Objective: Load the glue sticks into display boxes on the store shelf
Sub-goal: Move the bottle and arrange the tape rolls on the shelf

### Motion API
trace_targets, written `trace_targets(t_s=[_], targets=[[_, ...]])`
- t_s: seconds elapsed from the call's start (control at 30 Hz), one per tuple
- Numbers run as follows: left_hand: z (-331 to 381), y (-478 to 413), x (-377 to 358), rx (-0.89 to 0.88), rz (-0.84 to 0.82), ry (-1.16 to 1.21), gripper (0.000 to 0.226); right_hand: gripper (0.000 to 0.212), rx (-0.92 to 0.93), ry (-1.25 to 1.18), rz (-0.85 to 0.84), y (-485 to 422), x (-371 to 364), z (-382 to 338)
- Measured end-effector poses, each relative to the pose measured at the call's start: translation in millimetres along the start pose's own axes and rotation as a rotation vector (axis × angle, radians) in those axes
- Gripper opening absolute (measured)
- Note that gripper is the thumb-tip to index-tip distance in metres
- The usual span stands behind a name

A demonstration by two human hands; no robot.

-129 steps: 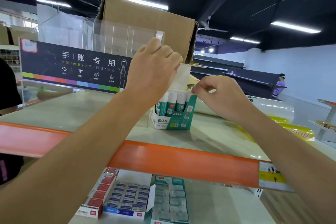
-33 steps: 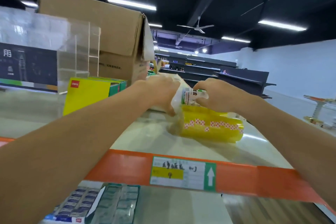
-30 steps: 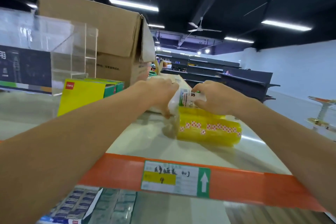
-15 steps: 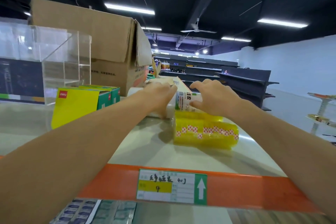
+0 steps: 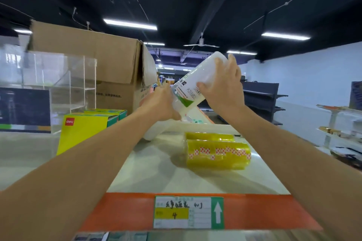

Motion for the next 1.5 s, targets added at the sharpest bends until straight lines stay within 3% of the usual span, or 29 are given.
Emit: trace_targets(t_s=[0.13,0.3,0.37,0.47,0.57,0.73,1.0,1.07,1.2,1.3,1.5], targets=[[-7,5,9,0.056,0.045,0.049,0.092,0.085,-0.098,-0.283,0.01,-7,-8,-17],[-12,14,12,0.161,0.116,0.222,0.09,0.083,-0.322,-0.702,-0.2,-13,-29,-38],[-13,18,12,0.172,0.141,0.293,0.093,0.08,-0.338,-0.765,-0.374,-9,-38,-50],[-10,26,10,0.188,0.155,0.424,0.102,0.085,-0.336,-0.843,-0.44,-4,-45,-61],[-14,31,12,0.201,0.13,0.506,0.085,0.09,-0.298,-0.912,-0.51,-2,-46,-65],[-19,32,27,0.195,0.054,0.401,0.109,0.07,-0.211,-0.935,-0.603,1,-50,-64],[-23,35,33,0.172,0.02,0.393,0.096,0.078,-0.149,-0.786,-0.687,5,-51,-68],[-22,36,33,0.162,0.014,0.392,0.093,0.071,-0.112,-0.778,-0.698,4,-49,-67],[-15,38,20,0.197,-0.127,0.477,0.095,0.072,-0.117,-0.754,-0.646,0,-43,-55],[-11,36,10,0.181,-0.158,0.452,0.105,0.035,-0.105,-0.763,-0.61,0,-41,-41],[-10,31,12,0.078,-0.075,0.372,0.095,0.07,-0.123,-0.739,-0.566,3,-43,-41]])
Point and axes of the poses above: each hand's wrist, its own y-axis away from the middle knuckle, its own x-axis out of the back of the hand, z = x × y, the point moved 3 cm from there along -y, towards the middle knuckle, and after that the axes turned 5 degrees about -z, right-handed, at the moved point
